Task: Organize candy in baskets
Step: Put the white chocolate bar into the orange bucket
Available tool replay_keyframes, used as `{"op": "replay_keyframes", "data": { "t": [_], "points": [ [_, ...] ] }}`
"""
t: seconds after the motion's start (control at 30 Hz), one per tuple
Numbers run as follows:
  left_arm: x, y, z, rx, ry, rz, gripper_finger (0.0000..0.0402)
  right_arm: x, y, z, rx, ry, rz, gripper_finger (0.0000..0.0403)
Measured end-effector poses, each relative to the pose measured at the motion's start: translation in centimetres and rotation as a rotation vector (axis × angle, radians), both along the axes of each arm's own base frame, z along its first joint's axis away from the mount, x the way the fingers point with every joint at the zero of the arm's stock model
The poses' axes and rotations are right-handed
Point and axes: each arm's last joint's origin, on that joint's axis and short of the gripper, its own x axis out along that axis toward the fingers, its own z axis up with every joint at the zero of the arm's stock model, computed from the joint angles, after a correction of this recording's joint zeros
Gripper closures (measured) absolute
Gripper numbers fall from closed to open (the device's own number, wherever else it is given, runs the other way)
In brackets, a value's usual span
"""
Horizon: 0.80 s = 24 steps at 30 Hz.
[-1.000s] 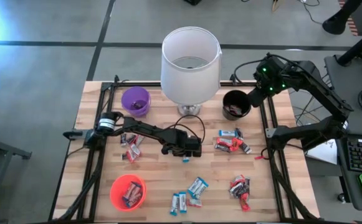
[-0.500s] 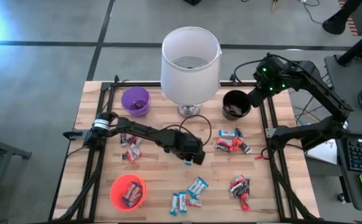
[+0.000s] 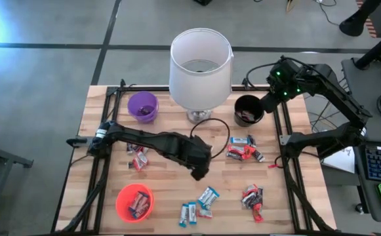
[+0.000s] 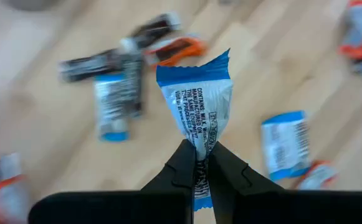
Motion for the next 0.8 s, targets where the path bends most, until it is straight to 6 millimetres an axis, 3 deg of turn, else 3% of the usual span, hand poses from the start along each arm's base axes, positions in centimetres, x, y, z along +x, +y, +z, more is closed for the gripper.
{"op": "replay_keyframes", "data": {
  "t": [0.2, 0.57, 0.8],
  "points": [
    [-2.2, -1.0, 2.5, 0.062, 0.07, -0.081, 0.04, 0.0, 0.0, 0.0, 0.012, -0.011, -0.038, 0.0266],
    [-5.0, -3.4, 4.5, 0.042, 0.043, -0.209, 0.04, 0.0, 0.0, 0.0, 0.022, -0.021, -0.074, 0.0266],
    [-10.6, -4.6, 4.9, 0.012, 0.068, -0.156, 0.04, 0.0, 0.0, 0.0, 0.029, -0.028, -0.097, 0.0266]
  ]
}}
